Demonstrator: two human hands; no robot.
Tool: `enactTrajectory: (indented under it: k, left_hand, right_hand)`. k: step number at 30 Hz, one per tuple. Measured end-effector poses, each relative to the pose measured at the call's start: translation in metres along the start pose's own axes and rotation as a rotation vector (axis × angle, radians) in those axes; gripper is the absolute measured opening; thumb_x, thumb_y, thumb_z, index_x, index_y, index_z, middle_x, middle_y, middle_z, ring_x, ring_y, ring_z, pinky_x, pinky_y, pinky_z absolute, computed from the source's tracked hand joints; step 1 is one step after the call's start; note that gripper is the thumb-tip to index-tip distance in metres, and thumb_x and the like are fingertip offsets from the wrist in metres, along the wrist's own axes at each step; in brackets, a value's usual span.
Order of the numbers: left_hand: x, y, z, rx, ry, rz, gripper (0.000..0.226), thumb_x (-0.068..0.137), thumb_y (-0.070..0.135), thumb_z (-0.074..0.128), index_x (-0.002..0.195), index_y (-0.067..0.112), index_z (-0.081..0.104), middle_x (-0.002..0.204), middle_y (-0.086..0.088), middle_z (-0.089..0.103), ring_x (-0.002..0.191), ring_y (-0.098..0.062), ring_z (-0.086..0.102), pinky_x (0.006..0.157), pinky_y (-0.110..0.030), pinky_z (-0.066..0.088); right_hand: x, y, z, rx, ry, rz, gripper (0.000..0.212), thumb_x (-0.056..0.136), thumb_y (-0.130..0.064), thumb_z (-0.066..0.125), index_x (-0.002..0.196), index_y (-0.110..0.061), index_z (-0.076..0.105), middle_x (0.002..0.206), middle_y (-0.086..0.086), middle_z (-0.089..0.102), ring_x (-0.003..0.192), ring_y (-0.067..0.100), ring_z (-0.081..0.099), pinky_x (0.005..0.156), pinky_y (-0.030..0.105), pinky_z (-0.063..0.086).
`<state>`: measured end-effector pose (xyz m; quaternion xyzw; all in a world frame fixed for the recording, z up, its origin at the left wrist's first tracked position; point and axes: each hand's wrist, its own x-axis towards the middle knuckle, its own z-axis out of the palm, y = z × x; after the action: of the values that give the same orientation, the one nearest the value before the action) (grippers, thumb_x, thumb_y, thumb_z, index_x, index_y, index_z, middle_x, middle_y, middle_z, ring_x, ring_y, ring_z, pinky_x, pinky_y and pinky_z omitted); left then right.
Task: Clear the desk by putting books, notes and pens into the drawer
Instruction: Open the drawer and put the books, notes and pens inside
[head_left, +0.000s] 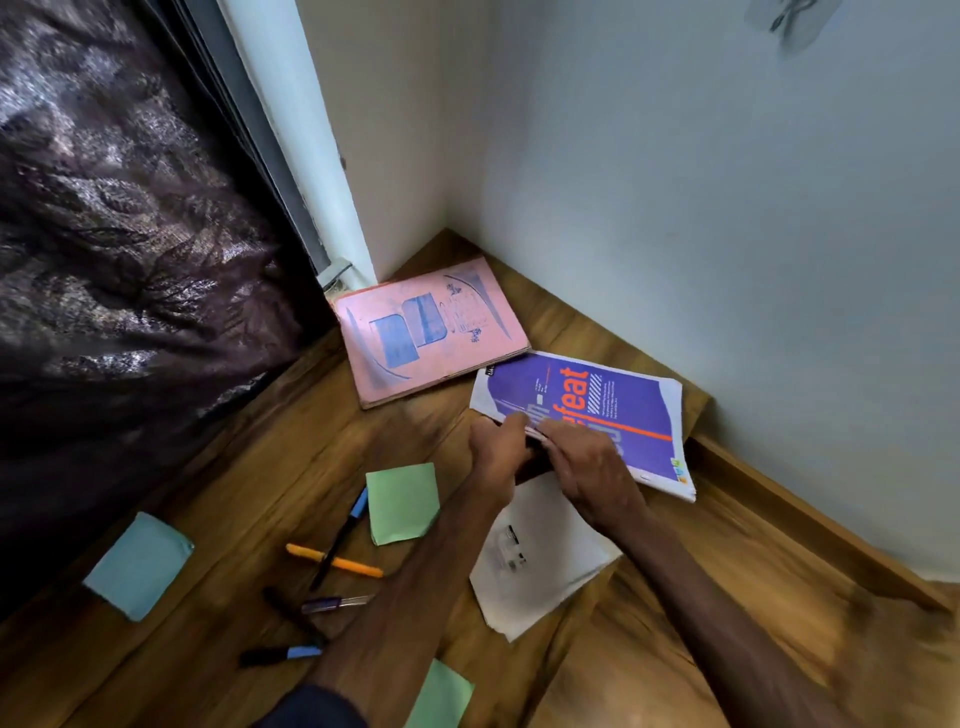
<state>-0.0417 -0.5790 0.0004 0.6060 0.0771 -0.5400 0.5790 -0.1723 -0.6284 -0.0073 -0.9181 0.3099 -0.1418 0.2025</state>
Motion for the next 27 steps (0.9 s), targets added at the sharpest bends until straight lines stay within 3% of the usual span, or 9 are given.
enactTrajectory:
  k: [3, 5, 8, 11, 14, 17, 20, 23, 27]
  left_hand:
    - [-0.034, 0.001, 0.000, -0.027, -0.020, 0.122, 0.029, 0.091, -0.005, 0.056, 0.117, 0.003, 0.065, 0.109, -0.021, 0.074, 0.096, -0.038, 0.073, 0.069, -0.044, 0.064]
    - [-0.059, 0.001, -0.009, -0.005, -0.075, 0.229, 0.024, 0.093, -0.004, 0.060, 0.115, 0.006, 0.065, 0.108, -0.020, 0.074, 0.095, -0.038, 0.074, 0.075, -0.048, 0.063]
    - [-0.091, 0.000, -0.017, 0.119, -0.187, 0.351, 0.026, 0.091, 0.002, 0.068, 0.112, 0.017, 0.066, 0.103, -0.005, 0.078, 0.093, -0.028, 0.076, 0.072, -0.040, 0.064]
    - [-0.106, -0.008, -0.016, 0.191, -0.305, 0.341, 0.035, 0.091, 0.007, 0.070, 0.124, 0.013, 0.061, 0.109, -0.006, 0.077, 0.100, -0.033, 0.074, 0.077, -0.044, 0.063]
    - [-0.118, -0.022, 0.001, 0.218, -0.415, 0.269, 0.044, 0.091, 0.017, 0.072, 0.131, 0.011, 0.056, 0.121, -0.013, 0.072, 0.108, -0.036, 0.071, 0.089, -0.053, 0.058]
    - [-0.131, -0.031, 0.022, 0.192, -0.528, 0.186, 0.042, 0.090, 0.022, 0.069, 0.128, 0.011, 0.055, 0.123, -0.014, 0.069, 0.113, -0.034, 0.069, 0.086, -0.047, 0.061]
    - [-0.140, -0.046, 0.044, 0.182, -0.598, 0.088, 0.030, 0.093, 0.019, 0.063, 0.122, 0.012, 0.058, 0.114, -0.009, 0.072, 0.108, -0.029, 0.071, 0.084, -0.042, 0.062]
    - [-0.142, -0.068, 0.062, 0.304, -0.567, 0.070, 0.035, 0.095, 0.024, 0.065, 0.127, 0.012, 0.056, 0.119, -0.010, 0.072, 0.109, -0.029, 0.071, 0.086, -0.043, 0.061]
    - [-0.133, -0.108, 0.067, 0.604, -0.501, -0.034, 0.035, 0.100, 0.022, 0.059, 0.130, 0.003, 0.057, 0.122, -0.020, 0.070, 0.095, -0.028, 0.073, 0.081, -0.036, 0.060]
  right_hand:
    - [-0.030, -0.003, -0.027, 0.140, 0.318, 0.197, 0.021, 0.096, -0.025, 0.060, 0.106, -0.011, 0.072, 0.115, 0.005, 0.071, 0.113, 0.021, 0.063, 0.101, 0.036, 0.047]
    - [-0.062, -0.001, -0.048, 0.166, 0.465, 0.378, 0.021, 0.093, -0.026, 0.064, 0.107, -0.011, 0.070, 0.118, 0.006, 0.069, 0.116, 0.020, 0.060, 0.103, 0.030, 0.044]
    - [-0.113, 0.005, -0.071, 0.356, 0.453, 0.875, 0.050, 0.088, -0.040, 0.073, 0.128, -0.014, 0.058, 0.130, 0.005, 0.062, 0.118, 0.021, 0.059, 0.094, 0.031, 0.047]
    - [-0.145, 0.014, -0.081, 0.958, 0.283, 1.223, 0.068, 0.084, -0.045, 0.075, 0.135, -0.005, 0.053, 0.123, 0.011, 0.069, 0.105, 0.022, 0.069, 0.083, 0.035, 0.055]
    - [-0.176, 0.026, -0.094, 1.283, 0.101, 1.182, 0.046, 0.085, -0.039, 0.071, 0.115, -0.005, 0.069, 0.108, 0.014, 0.076, 0.090, 0.023, 0.072, 0.077, 0.036, 0.055]
    - [-0.215, 0.048, -0.100, 1.557, 0.171, 1.198, 0.050, 0.085, -0.039, 0.072, 0.124, -0.009, 0.067, 0.120, 0.016, 0.071, 0.095, 0.026, 0.072, 0.084, 0.042, 0.058]
    - [-0.250, 0.069, -0.104, 1.788, 0.274, 1.219, 0.046, 0.091, -0.040, 0.067, 0.127, -0.011, 0.065, 0.122, 0.017, 0.070, 0.089, 0.028, 0.075, 0.078, 0.042, 0.061]
    - [-0.271, 0.088, -0.112, 1.783, 0.453, 1.194, 0.040, 0.092, -0.027, 0.066, 0.128, -0.010, 0.063, 0.118, 0.016, 0.072, 0.086, 0.028, 0.075, 0.071, 0.042, 0.063]
    - [-0.291, 0.112, -0.126, 1.453, 0.593, 1.190, 0.039, 0.088, -0.010, 0.070, 0.127, -0.008, 0.061, 0.122, 0.021, 0.069, 0.080, 0.025, 0.074, 0.068, 0.041, 0.063]
